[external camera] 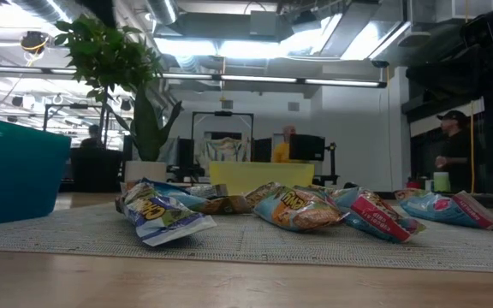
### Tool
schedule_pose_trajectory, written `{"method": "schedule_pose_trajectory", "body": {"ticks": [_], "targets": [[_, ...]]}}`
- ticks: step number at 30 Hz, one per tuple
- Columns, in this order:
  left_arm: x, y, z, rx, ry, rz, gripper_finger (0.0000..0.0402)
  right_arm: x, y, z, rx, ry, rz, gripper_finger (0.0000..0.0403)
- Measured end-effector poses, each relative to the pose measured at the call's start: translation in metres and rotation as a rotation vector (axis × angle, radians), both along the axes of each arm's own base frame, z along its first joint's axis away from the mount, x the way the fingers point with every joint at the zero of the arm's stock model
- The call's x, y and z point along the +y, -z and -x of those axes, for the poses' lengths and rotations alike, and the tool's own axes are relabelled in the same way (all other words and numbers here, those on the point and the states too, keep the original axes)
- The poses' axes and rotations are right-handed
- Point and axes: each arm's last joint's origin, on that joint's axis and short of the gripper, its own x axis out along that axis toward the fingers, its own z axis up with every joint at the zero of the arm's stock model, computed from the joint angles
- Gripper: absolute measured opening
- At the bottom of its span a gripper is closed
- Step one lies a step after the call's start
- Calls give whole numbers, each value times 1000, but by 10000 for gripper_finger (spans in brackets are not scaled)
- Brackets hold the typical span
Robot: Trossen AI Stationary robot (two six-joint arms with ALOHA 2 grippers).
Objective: Pick and place Granola Bars by type
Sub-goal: Put the top yellow granola bar into the yellow bin
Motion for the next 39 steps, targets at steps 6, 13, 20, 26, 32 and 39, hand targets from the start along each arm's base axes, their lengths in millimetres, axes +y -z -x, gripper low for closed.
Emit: {"method": "schedule_pose_trajectory", "body": {"ticks": [6,13,20,26,32,39], "targets": [[24,-6,-21,-86,104,35,189,0,0,0,0,0,0,22],[38,-1,-48,-141,240,6,191,0,0,0,0,0,0,22],[53,34,-79,-15,198,-18,192,0,0,0,0,-1,0,22],[57,53,-95,36,235,-42,192,0,0,0,0,-1,0,22],[62,79,-113,123,369,-88,193,0,0,0,0,0,0,22],[77,112,-129,199,438,-3,216,0,0,0,0,0,0,22]]}}
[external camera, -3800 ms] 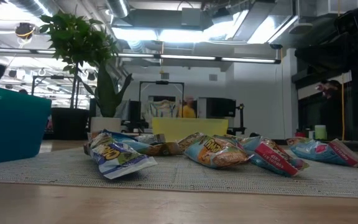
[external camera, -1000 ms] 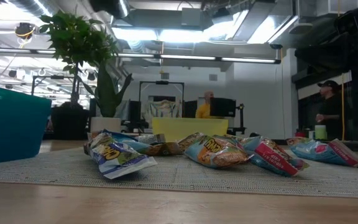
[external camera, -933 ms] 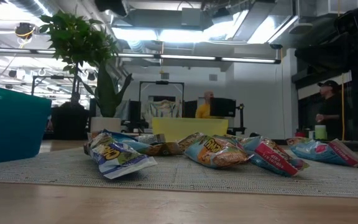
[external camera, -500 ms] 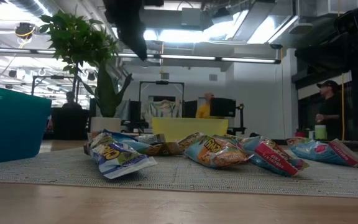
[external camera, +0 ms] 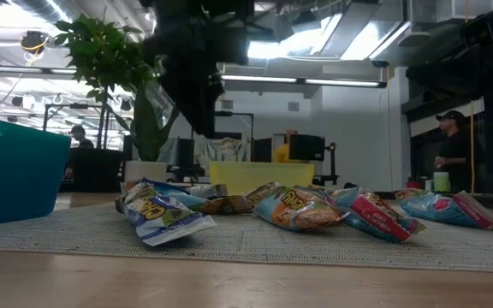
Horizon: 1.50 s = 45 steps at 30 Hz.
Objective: Pick and place Granola Bars by type
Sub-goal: Put the top yellow granola bar into the yellow bin
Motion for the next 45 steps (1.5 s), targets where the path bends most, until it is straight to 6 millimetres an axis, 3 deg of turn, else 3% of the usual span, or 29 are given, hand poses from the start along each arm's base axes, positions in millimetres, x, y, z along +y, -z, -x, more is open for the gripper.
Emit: {"method": "schedule_pose_trajectory", "body": {"ticks": [13,29,34,45], "targets": [[3,42,-20,57,102,40,234,0,0,0,1,0,0,22],[4,79,-30,129,105,33,231,0,0,0,0,0,0,22],[4,81,-30,134,84,38,229,0,0,0,0,0,0,22],[5,82,-31,135,-56,27,161,0,0,0,1,0,0,22]]}}
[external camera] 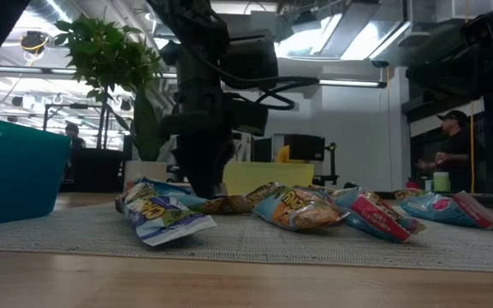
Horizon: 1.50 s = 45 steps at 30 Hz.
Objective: Pick and place Granola Bars by type
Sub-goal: Put the top yellow granola bar into the yellow bin
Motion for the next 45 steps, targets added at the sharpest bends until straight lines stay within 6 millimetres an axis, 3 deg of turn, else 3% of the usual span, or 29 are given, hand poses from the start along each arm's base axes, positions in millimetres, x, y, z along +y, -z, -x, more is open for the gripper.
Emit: {"method": "schedule_pose_trajectory", "body": {"ticks": [10,19,24,29,37,40,45], "targets": [[0,-9,-5,3,-71,11,81,0,0,0,0,0,0,22],[0,-50,-18,-7,-51,4,61,0,0,0,-1,0,0,22],[4,-102,-24,-133,-48,-73,60,0,0,0,0,0,0,22],[10,-175,-16,-402,-48,-134,60,0,0,0,4,1,-1,22],[10,-289,35,-964,-81,-147,60,0,0,0,2,0,0,22],[10,-314,55,-1083,-88,-146,60,0,0,0,2,0,0,22],[5,-328,71,-1140,-72,-130,60,0,0,0,2,1,0,22]]}}
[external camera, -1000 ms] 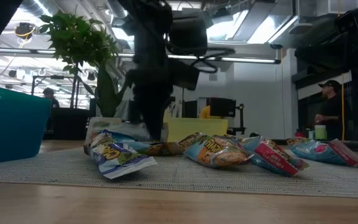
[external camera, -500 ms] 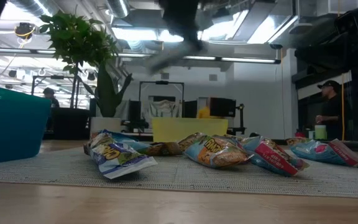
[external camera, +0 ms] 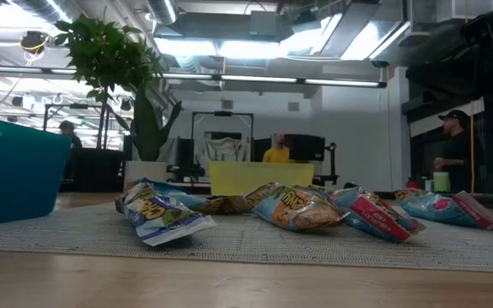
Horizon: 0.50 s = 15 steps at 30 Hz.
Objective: Pick and place Granola Bars by type
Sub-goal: Put the top yellow granola bar into the yellow bin
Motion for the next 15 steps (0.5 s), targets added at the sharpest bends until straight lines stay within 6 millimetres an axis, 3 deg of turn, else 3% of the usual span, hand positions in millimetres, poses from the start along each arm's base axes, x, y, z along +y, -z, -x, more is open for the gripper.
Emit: {"method": "schedule_pose_trajectory", "body": {"ticks": [15], "targets": [[-10,-8,1,-64,52,-22,60,0,0,0,0,0,0,22]]}}
